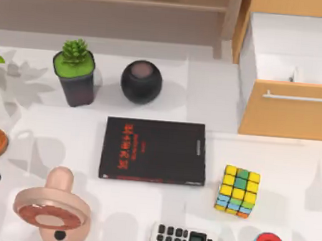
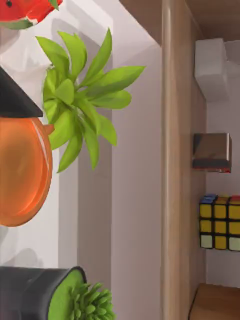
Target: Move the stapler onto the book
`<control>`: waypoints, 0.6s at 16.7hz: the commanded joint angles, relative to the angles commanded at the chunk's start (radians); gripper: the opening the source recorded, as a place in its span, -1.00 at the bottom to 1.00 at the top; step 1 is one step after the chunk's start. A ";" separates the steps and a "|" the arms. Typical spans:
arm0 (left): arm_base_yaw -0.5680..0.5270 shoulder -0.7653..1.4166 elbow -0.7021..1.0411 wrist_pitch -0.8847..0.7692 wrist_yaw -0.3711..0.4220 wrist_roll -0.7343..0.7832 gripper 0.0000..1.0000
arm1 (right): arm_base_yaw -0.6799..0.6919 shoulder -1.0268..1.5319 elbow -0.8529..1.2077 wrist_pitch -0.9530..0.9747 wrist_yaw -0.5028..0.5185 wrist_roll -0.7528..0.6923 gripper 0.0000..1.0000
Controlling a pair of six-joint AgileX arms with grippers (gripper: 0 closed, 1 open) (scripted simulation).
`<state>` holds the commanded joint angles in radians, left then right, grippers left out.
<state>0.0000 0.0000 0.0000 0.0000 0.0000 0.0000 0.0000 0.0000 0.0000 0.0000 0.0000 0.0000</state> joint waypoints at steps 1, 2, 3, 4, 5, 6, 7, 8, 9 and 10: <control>0.000 0.000 0.000 0.000 0.000 0.000 1.00 | 0.000 0.000 0.000 0.000 0.000 0.000 1.00; 0.000 0.000 0.000 0.000 0.000 0.000 1.00 | 0.000 0.000 0.000 0.000 0.000 0.000 1.00; 0.000 0.000 0.000 0.000 0.000 0.000 1.00 | 0.001 0.010 0.010 -0.008 0.000 0.001 1.00; 0.000 0.000 0.000 0.000 0.000 0.000 1.00 | 0.002 0.030 0.030 -0.023 0.000 0.002 1.00; 0.000 0.000 0.000 0.000 0.000 0.000 1.00 | 0.004 0.061 0.060 -0.046 0.001 0.005 1.00; 0.000 0.000 0.000 0.000 0.000 0.000 1.00 | 0.007 0.103 0.101 -0.075 0.001 0.008 1.00; 0.000 0.000 0.000 0.000 0.000 0.000 1.00 | 0.011 0.155 0.152 -0.110 0.001 0.011 1.00; 0.000 0.000 0.000 0.000 0.000 0.000 1.00 | 0.015 0.217 0.214 -0.150 0.002 0.015 1.00; 0.000 0.000 0.000 0.000 0.000 0.000 1.00 | 0.019 0.290 0.284 -0.195 0.002 0.019 1.00; 0.000 0.000 0.000 0.000 0.000 0.000 1.00 | 0.024 0.373 0.362 -0.243 0.003 0.023 1.00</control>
<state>0.0000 0.0000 0.0000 0.0000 0.0000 0.0000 0.0244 0.3734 0.3622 -0.2427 0.0027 0.0235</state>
